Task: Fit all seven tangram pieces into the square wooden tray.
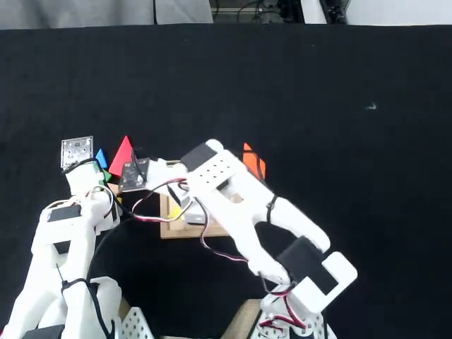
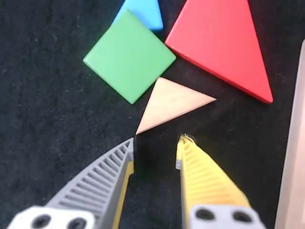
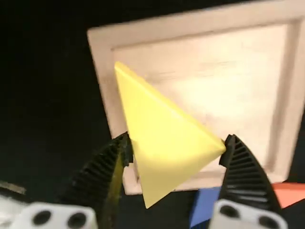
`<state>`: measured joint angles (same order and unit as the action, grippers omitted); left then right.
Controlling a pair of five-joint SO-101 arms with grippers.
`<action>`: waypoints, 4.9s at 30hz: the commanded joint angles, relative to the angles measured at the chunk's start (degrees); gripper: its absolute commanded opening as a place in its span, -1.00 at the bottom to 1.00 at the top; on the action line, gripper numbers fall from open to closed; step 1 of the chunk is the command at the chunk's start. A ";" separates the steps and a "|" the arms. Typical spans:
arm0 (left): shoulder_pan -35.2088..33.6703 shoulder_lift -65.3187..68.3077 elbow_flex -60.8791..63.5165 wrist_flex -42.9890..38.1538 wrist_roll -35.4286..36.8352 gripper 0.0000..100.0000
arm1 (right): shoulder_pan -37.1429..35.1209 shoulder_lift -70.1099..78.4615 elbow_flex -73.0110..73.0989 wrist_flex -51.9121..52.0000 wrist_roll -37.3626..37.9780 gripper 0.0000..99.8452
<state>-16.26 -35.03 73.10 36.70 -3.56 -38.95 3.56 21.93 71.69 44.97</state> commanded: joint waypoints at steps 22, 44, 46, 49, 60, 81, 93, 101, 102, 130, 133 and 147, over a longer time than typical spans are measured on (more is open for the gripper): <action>0.04 -0.53 -3.30 -1.58 0.35 -0.69 | -1.93 0.31 5.85 -4.22 -2.29 -0.47; 0.04 -0.53 -3.30 -1.85 0.35 -0.69 | 5.45 -3.30 -2.86 0.88 -0.88 -0.31; 0.04 -0.53 -3.30 -1.85 0.35 -0.69 | 7.65 -3.47 -5.41 0.88 -2.11 -0.46; 0.04 -0.53 -3.30 -1.85 0.35 -0.69 | 8.00 -2.15 -5.93 -2.81 -5.19 -0.85; 0.04 -0.53 -3.30 -1.85 0.35 -0.69 | 8.09 8.31 -6.37 -11.69 -6.42 -0.98; 0.04 -0.53 -3.38 -1.85 0.35 -0.69 | 10.02 12.26 -9.10 -11.96 -5.98 -0.98; 0.04 -0.53 -3.38 -1.85 0.35 -0.69 | 9.58 12.26 -9.10 -6.68 -5.89 -0.98; 0.04 -0.53 -3.38 -1.85 0.35 -0.69 | 9.76 12.09 -9.36 -4.13 -4.31 -0.98; 0.04 -0.53 -3.38 -1.85 0.35 -0.69 | 10.02 12.00 -9.63 -4.13 -3.69 -0.98; -0.04 0.00 -5.14 -1.14 0.00 -0.68 | 34.29 -31.78 32.22 -29.63 -31.56 -0.98; 0.13 0.18 -12.18 7.03 0.62 -0.68 | 35.78 -31.78 34.77 -34.02 -31.47 -0.98; 7.60 25.32 -45.14 22.42 13.54 -0.68 | 36.04 -31.69 38.11 -39.91 -31.38 -0.98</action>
<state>-9.58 -18.33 35.91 59.91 5.41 -3.69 -26.07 60.18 32.92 13.93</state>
